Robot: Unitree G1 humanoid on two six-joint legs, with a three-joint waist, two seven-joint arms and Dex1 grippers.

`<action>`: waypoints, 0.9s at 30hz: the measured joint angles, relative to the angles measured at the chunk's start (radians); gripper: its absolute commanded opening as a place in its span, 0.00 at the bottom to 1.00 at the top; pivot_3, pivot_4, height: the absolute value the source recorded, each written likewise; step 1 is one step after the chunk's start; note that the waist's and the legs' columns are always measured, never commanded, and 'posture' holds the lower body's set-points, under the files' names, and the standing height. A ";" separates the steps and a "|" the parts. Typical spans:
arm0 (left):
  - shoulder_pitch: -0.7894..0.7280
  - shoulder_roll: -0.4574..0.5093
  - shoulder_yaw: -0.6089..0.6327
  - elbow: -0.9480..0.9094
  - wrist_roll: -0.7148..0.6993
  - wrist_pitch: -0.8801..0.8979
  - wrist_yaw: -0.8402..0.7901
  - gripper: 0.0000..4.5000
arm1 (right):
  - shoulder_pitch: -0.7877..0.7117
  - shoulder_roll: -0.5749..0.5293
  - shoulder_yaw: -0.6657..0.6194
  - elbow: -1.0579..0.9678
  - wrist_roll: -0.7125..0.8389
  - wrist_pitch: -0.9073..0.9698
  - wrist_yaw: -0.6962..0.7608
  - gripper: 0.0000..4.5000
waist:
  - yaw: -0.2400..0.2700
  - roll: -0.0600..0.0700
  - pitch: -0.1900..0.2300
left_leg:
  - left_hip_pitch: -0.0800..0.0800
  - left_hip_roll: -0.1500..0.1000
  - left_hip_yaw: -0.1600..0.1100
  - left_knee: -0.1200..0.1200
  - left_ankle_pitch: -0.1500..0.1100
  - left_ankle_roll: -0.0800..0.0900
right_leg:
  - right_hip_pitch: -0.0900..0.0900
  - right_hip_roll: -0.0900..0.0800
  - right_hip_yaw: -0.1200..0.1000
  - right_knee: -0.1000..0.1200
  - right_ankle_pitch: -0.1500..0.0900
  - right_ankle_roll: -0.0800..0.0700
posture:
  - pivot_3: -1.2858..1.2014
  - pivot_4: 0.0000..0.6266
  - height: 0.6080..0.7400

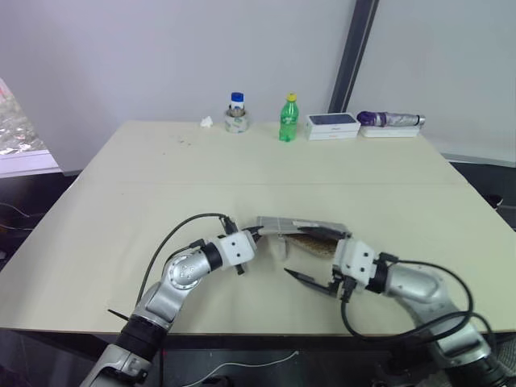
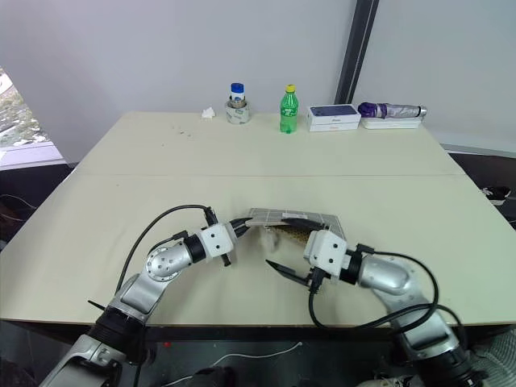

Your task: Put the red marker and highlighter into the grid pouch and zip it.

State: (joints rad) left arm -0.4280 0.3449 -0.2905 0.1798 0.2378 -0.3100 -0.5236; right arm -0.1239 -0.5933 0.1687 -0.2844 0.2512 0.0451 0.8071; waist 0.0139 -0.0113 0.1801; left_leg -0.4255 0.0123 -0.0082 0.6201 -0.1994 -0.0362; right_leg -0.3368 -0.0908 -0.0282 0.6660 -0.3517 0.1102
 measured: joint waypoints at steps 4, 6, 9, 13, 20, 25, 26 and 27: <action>-0.003 -0.001 -0.018 0.000 0.030 -0.003 0.002 0.00 | 0.011 0.078 0.034 0.084 0.038 0.137 0.001 0.97 | -0.002 0.000 0.000 | 0.000 0.000 0.000 0.000 0.000 0.000 | 0.000 0.001 0.000 0.001 0.000 0.000 | 0.52 0.24 1.00; -0.014 -0.004 -0.027 0.002 0.038 -0.003 0.003 0.00 | 0.011 0.111 0.039 0.120 0.043 0.168 -0.009 0.97 | -0.001 0.000 0.000 | 0.000 0.000 0.000 0.000 0.000 0.000 | 0.000 0.000 0.000 0.001 0.000 0.000 | 0.52 0.24 1.00; -0.025 -0.006 -0.030 0.002 0.039 -0.003 0.004 0.00 | -0.012 0.137 0.036 0.151 0.031 0.188 -0.044 0.97 | -0.002 0.000 0.000 | 0.000 0.000 0.000 0.000 0.000 0.000 | -0.001 0.001 0.000 0.001 0.000 0.000 | 0.52 0.24 1.00; -0.038 -0.010 -0.030 0.002 0.039 -0.003 0.007 0.00 | -0.050 0.151 0.028 0.156 0.012 0.204 -0.069 0.97 | -0.002 0.000 0.000 | 0.000 0.000 0.000 0.000 0.000 0.000 | -0.001 0.001 0.000 0.001 0.000 0.000 | 0.52 0.24 1.00; -0.038 -0.010 -0.030 0.001 0.039 0.000 0.015 0.00 | -0.055 0.143 0.010 0.180 -0.011 0.231 -0.078 0.97 | -0.002 0.000 0.000 | 0.000 0.000 0.000 0.000 0.000 0.000 | -0.001 0.001 0.000 0.001 0.000 0.000 | 0.52 0.24 1.00; -0.039 -0.010 -0.030 0.001 0.039 0.001 0.023 0.00 | -0.104 0.215 -0.034 0.190 0.057 0.290 -0.090 0.97 | -0.006 0.000 0.000 | 0.000 0.000 0.000 0.000 0.000 0.000 | -0.002 0.001 0.001 0.001 0.000 0.000 | 0.52 0.24 1.00; -0.039 -0.010 -0.030 0.001 0.040 0.001 0.025 0.00 | -0.125 0.237 -0.035 0.190 0.070 0.300 -0.097 0.97 | -0.007 0.000 0.000 | 0.000 0.000 0.000 -0.001 0.000 0.000 | -0.002 0.001 0.001 0.001 0.000 0.000 | 0.52 0.24 1.00; -0.039 -0.010 -0.030 0.001 0.040 0.001 0.026 0.00 | -0.145 0.261 -0.035 0.189 0.081 0.312 -0.104 0.92 | -0.007 0.000 0.000 | 0.000 0.000 0.000 -0.001 0.000 0.000 | -0.002 0.001 0.001 0.001 0.000 0.000 | 0.52 0.24 1.00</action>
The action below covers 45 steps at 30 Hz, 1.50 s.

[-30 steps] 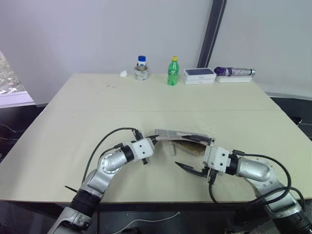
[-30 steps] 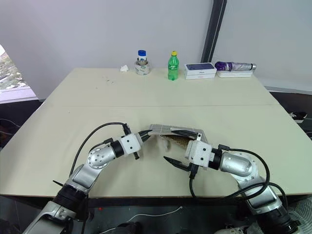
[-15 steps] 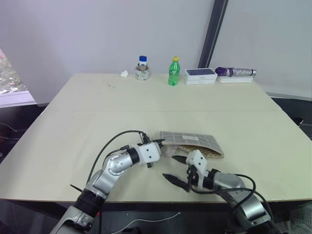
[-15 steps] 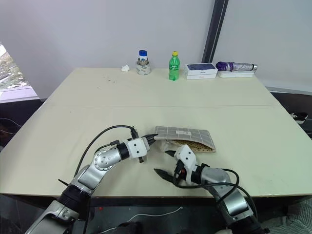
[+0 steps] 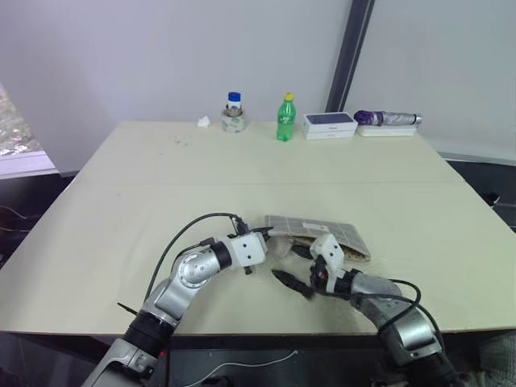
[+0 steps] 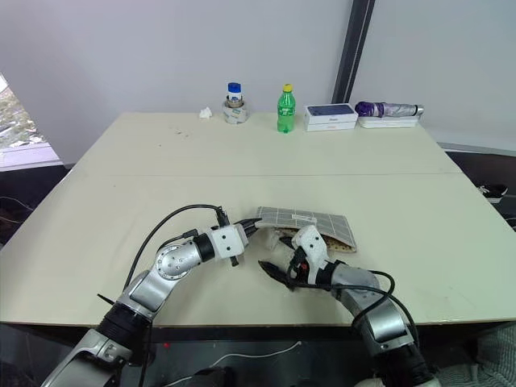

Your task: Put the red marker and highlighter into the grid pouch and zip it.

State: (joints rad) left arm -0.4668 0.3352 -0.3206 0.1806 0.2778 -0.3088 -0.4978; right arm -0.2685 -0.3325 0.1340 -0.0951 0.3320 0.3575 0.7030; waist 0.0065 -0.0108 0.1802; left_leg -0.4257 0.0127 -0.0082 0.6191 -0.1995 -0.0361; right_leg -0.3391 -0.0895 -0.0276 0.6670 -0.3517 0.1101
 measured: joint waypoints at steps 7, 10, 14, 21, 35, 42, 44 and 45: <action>-0.013 0.005 0.001 0.000 0.003 0.001 0.007 0.00 | -0.045 0.040 0.037 -0.002 -0.015 0.041 -0.030 0.22 | 0.007 0.000 0.000 | -0.001 -0.001 0.000 0.000 0.000 0.000 | 0.000 -0.001 0.000 0.000 0.000 0.000 | 0.52 0.24 1.00; -0.015 0.010 0.001 0.000 0.003 0.001 0.010 0.00 | 0.006 -0.020 0.032 -0.015 -0.026 0.041 -0.019 0.01 | 0.007 0.000 0.000 | -0.001 -0.001 0.000 0.000 0.000 0.000 | 0.000 -0.001 0.000 0.000 0.000 0.000 | 0.52 0.24 1.00; -0.012 0.040 0.007 0.001 0.003 0.002 0.012 0.00 | 0.094 -0.185 -0.056 -0.023 -0.023 0.016 0.048 0.01 | 0.006 0.000 0.000 | -0.001 -0.001 0.001 0.000 0.000 0.000 | 0.000 -0.001 0.000 0.000 0.000 0.000 | 0.52 0.24 1.00; -0.013 0.121 0.080 0.014 -0.018 -0.014 0.017 0.00 | 0.118 -0.385 -0.230 0.146 -0.037 -0.105 0.129 0.01 | 0.004 0.000 0.000 | 0.000 0.000 0.001 -0.001 0.000 0.000 | 0.000 0.000 0.001 -0.001 0.000 0.000 | 0.52 0.24 1.00; 0.092 0.170 0.218 -0.071 -0.346 0.192 -0.185 0.89 | 0.054 -0.382 -0.258 0.235 -0.007 -0.153 0.202 1.00 | 0.003 0.000 0.000 | 0.000 0.002 0.001 0.000 0.000 0.000 | 0.000 -0.001 0.001 -0.001 0.000 0.000 | 0.52 0.24 1.00; 0.285 0.316 0.380 -0.476 -0.632 0.523 -0.267 0.99 | -0.039 -0.413 -0.274 0.324 -0.016 -0.232 0.256 1.00 | -0.007 0.002 0.001 | 0.002 0.003 0.001 -0.001 0.000 0.000 | 0.002 -0.001 0.002 -0.001 0.000 -0.001 | 0.52 0.24 1.00; 0.320 0.322 0.439 -0.476 -0.637 0.548 -0.242 0.99 | -0.051 -0.418 -0.275 0.344 -0.016 -0.236 0.268 1.00 | -0.003 0.002 0.001 | 0.002 0.003 0.001 -0.001 0.000 0.000 | 0.002 -0.001 0.002 -0.001 0.000 -0.001 | 0.52 0.24 1.00; 0.340 0.323 0.464 -0.475 -0.638 0.569 -0.223 0.99 | -0.048 -0.424 -0.276 0.346 -0.008 -0.230 0.286 1.00 | -0.001 0.002 0.001 | 0.002 0.003 0.001 -0.001 0.000 0.000 | 0.002 -0.001 0.002 -0.002 0.000 0.000 | 0.52 0.24 1.00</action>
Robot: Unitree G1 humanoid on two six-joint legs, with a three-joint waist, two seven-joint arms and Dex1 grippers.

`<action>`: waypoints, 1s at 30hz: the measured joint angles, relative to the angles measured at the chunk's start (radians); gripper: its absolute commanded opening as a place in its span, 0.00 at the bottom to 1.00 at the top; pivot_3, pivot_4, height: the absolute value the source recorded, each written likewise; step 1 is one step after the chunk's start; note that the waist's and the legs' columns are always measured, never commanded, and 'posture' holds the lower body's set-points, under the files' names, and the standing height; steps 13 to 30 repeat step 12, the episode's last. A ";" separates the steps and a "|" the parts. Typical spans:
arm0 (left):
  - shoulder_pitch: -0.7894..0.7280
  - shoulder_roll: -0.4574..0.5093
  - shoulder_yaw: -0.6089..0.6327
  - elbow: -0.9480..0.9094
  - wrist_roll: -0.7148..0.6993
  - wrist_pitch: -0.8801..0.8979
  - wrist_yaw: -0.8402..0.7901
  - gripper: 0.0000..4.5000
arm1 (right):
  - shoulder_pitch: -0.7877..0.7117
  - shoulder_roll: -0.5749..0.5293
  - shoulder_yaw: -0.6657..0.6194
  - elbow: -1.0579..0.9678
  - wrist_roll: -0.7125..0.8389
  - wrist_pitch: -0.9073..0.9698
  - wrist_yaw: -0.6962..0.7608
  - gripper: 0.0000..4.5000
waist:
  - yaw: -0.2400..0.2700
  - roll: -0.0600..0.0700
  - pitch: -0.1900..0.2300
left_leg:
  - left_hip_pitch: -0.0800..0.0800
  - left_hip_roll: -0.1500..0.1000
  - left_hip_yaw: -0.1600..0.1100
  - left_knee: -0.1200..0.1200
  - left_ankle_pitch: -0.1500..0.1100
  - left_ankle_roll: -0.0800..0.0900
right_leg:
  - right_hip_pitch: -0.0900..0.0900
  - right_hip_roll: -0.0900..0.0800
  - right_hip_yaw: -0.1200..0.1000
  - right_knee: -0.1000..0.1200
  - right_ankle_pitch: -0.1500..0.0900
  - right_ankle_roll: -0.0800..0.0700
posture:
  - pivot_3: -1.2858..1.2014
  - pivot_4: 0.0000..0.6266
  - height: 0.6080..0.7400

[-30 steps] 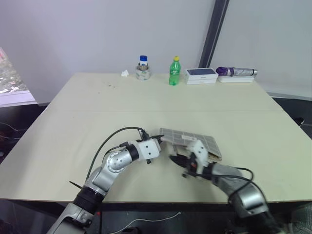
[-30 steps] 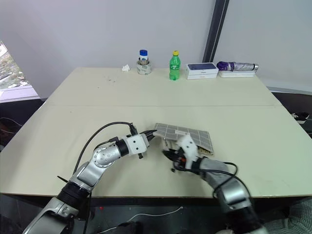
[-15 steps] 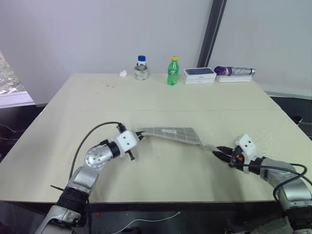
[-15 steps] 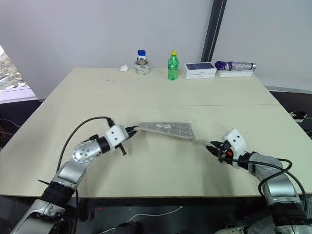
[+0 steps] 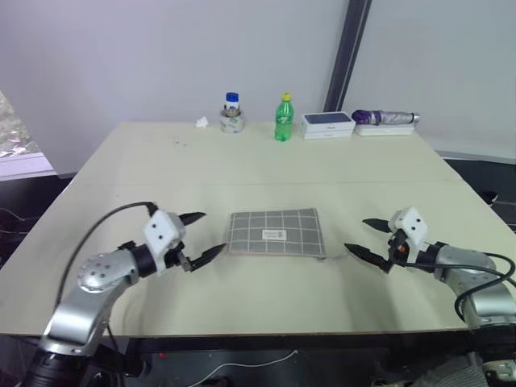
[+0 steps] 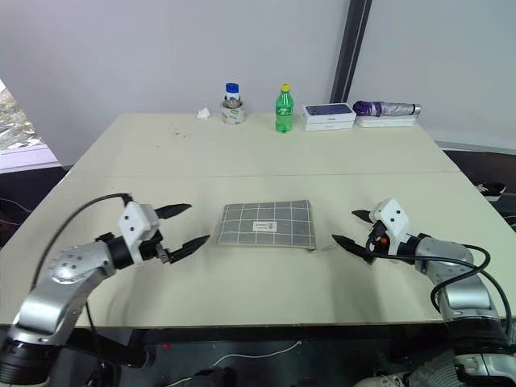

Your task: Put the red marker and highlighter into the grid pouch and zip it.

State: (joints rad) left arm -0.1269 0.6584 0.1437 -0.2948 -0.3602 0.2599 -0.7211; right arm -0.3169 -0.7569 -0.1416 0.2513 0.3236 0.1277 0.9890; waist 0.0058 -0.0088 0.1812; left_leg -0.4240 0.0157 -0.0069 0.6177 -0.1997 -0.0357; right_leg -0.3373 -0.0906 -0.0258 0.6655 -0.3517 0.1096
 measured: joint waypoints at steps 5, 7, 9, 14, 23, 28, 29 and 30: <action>0.095 0.020 0.096 -0.010 0.005 0.001 0.026 0.99 | 0.053 -0.051 -0.041 -0.034 0.080 0.065 0.108 1.00 | 0.006 0.000 0.000 | -0.001 0.000 0.000 0.000 -0.001 0.001 | 0.000 -0.001 0.000 -0.001 0.000 0.000 | 0.52 0.24 1.00; 0.153 0.021 0.140 -0.013 0.002 -0.014 0.020 0.99 | 0.070 -0.075 -0.067 -0.036 0.092 0.065 0.136 1.00 | 0.004 0.000 0.000 | 0.000 0.000 0.000 0.000 -0.001 0.001 | 0.000 -0.001 0.001 -0.001 0.000 0.000 | 0.52 0.24 1.00; 0.219 0.021 0.197 0.004 -0.008 -0.027 0.003 0.99 | 0.097 -0.114 -0.083 -0.036 0.093 0.064 0.168 1.00 | 0.004 0.000 0.000 | 0.000 0.000 0.000 -0.001 -0.001 0.001 | -0.001 -0.001 0.001 -0.001 0.000 0.000 | 0.52 0.24 1.00; 0.283 0.027 0.257 0.084 -0.009 -0.075 -0.027 0.99 | 0.101 -0.129 -0.091 0.001 0.075 0.031 0.180 1.00 | 0.000 0.000 0.000 | 0.001 0.000 0.001 -0.001 -0.001 0.001 | 0.000 -0.001 0.001 -0.001 0.000 -0.001 | 0.52 0.24 1.00; 0.283 0.027 0.257 0.084 -0.009 -0.075 -0.027 0.99 | 0.101 -0.129 -0.091 0.001 0.075 0.031 0.180 1.00 | 0.000 0.000 0.000 | 0.001 0.000 0.001 -0.001 -0.001 0.001 | 0.000 -0.001 0.001 -0.001 0.000 -0.001 | 0.52 0.24 1.00; 0.283 0.027 0.257 0.084 -0.009 -0.075 -0.027 0.99 | 0.101 -0.129 -0.091 0.001 0.075 0.031 0.180 1.00 | 0.000 0.000 0.000 | 0.001 0.000 0.001 -0.001 -0.001 0.001 | 0.000 -0.001 0.001 -0.001 0.000 -0.001 | 0.52 0.24 1.00; 0.283 0.027 0.257 0.084 -0.009 -0.075 -0.027 0.99 | 0.101 -0.129 -0.091 0.001 0.075 0.031 0.180 1.00 | 0.000 0.000 0.000 | 0.001 0.000 0.001 -0.001 -0.001 0.001 | 0.000 -0.001 0.001 -0.001 0.000 -0.001 | 0.52 0.24 1.00; 0.283 0.027 0.257 0.084 -0.009 -0.075 -0.027 0.99 | 0.101 -0.129 -0.091 0.001 0.075 0.031 0.180 1.00 | 0.000 0.000 0.000 | 0.001 0.000 0.001 -0.001 -0.001 0.001 | 0.000 -0.001 0.001 -0.001 0.000 -0.001 | 0.52 0.24 1.00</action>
